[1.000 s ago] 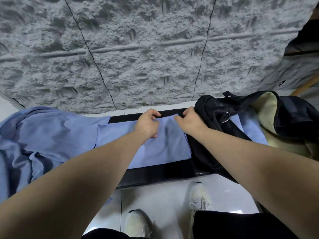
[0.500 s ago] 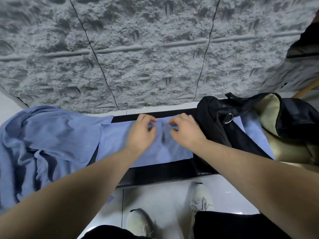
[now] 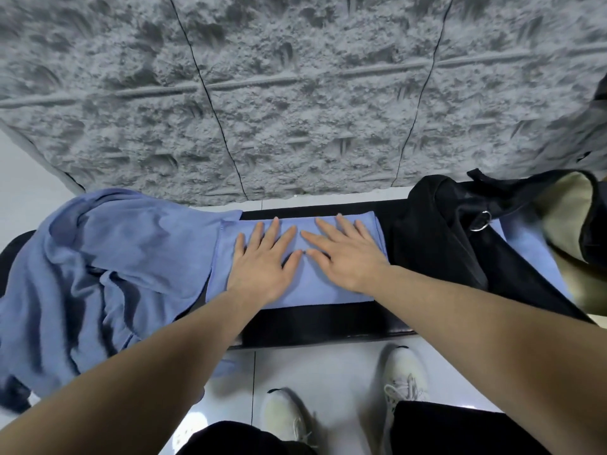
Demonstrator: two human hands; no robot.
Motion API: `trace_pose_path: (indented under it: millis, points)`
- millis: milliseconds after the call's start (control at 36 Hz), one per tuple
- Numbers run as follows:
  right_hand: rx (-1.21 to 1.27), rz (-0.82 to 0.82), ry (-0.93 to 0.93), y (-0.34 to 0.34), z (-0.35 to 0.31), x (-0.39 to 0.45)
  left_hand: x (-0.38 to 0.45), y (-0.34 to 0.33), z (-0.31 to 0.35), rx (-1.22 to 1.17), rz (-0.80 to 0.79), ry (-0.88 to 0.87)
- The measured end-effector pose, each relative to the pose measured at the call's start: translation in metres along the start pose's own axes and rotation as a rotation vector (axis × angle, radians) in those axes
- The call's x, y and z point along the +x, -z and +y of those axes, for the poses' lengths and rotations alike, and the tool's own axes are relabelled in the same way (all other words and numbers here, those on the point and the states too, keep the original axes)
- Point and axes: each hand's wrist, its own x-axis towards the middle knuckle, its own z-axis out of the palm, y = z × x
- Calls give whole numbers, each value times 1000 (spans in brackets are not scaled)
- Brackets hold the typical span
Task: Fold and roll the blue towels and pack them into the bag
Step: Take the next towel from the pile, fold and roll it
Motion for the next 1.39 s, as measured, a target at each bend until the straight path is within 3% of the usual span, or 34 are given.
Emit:
trace_pose_path:
  millis: [111,194,306,417,528,833,1194,1389]
  points:
    - [-49,-9,-64,5,8,4,-2,0,-7,-85,123,-78]
    - [-60,47,-96,10,11,5,-13,1,-7,-138,268,-264]
    - [-131,152,-122,12,11,1,-28,2,-9,-73,282,-587]
    - [-173,180,-165,15,15,-8,-37,1,-16,-14,289,-681]
    - [-156,155,-224,16,19,-20,-36,4,-22,66,368,-638]
    - [204,104,-333,25,21,-46,-28,21,-26,20,192,-164]
    - [270,84,-329,15,24,-65,5,29,16,-460,55,67]
    - [338,34,-314,15,27,-72,9,26,25,-547,34,155]
